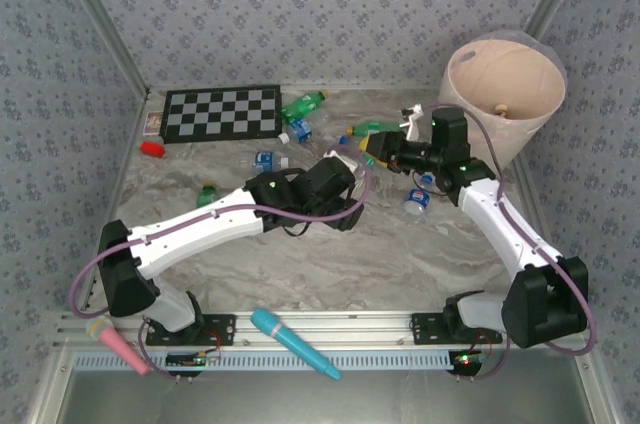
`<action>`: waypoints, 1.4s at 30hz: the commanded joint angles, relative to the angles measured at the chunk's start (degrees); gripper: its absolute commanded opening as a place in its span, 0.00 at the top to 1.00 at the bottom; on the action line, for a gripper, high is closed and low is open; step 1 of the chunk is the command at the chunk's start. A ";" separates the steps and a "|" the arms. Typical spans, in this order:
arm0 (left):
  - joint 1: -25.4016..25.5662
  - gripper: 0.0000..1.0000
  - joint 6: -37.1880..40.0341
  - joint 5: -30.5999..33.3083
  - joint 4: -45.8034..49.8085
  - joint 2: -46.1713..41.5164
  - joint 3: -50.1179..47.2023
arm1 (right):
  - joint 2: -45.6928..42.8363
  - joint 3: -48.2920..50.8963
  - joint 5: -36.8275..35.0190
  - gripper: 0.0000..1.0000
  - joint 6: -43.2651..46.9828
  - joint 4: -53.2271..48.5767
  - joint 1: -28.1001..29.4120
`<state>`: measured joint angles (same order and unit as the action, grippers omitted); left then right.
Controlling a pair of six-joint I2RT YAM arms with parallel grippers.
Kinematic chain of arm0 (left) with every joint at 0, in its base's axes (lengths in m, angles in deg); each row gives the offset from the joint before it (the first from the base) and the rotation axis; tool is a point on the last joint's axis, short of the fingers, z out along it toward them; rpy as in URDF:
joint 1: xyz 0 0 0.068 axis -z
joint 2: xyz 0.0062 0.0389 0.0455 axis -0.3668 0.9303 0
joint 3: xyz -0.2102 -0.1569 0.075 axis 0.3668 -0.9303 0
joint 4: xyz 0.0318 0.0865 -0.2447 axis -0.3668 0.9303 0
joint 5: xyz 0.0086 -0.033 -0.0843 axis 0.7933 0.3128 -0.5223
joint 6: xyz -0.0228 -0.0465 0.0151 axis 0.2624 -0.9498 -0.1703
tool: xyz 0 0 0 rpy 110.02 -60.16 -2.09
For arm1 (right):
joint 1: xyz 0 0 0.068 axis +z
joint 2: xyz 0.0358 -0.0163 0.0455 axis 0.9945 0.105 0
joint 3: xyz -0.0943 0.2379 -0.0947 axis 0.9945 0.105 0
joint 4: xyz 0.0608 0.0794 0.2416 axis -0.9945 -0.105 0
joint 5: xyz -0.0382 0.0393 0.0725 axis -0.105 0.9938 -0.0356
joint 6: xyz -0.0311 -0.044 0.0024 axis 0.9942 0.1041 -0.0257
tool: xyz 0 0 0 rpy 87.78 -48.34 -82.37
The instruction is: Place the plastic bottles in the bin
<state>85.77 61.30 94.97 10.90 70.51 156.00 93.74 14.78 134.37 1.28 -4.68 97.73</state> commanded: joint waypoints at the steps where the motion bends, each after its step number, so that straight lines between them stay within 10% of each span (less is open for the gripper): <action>1: 0.23 0.09 0.73 2.44 -0.01 -0.44 3.45 | -1.63 -2.58 -1.28 0.60 1.01 -2.64 -1.54; 21: -16.76 0.00 3.54 -9.83 -2.53 -19.07 -1.87 | 2.89 -33.46 -19.78 0.59 7.17 -17.58 -13.60; 42: -24.83 0.00 4.74 -13.46 -1.69 -24.10 -4.08 | 6.40 -39.80 -61.06 0.58 17.61 -8.88 -23.95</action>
<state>61.53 65.34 82.43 9.59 47.73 151.32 98.70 -23.03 80.89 13.44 -17.88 74.08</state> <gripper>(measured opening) 0.997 0.428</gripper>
